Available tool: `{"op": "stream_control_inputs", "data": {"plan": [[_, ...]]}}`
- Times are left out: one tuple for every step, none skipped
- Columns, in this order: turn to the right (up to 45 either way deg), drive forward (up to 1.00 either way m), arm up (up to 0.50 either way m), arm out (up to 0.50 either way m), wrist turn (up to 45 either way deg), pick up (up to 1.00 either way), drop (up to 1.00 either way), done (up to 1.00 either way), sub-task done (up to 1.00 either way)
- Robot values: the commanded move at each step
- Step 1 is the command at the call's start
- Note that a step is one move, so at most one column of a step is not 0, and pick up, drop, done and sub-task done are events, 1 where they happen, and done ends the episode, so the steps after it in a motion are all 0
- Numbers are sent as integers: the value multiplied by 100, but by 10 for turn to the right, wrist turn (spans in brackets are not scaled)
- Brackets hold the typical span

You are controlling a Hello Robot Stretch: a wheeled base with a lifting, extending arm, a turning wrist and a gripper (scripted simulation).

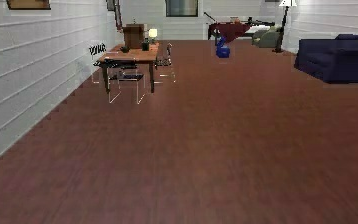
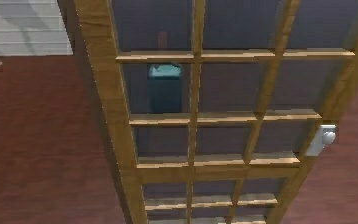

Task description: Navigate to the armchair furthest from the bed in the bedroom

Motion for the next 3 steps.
{"op": "stream_control_inputs", "data": {"plan": [[0,50,0,0,0,0,0,0,0],[180,0,0,0,0,0,0,0,0],[0,100,0,0,0,0,0,0,0]]}}
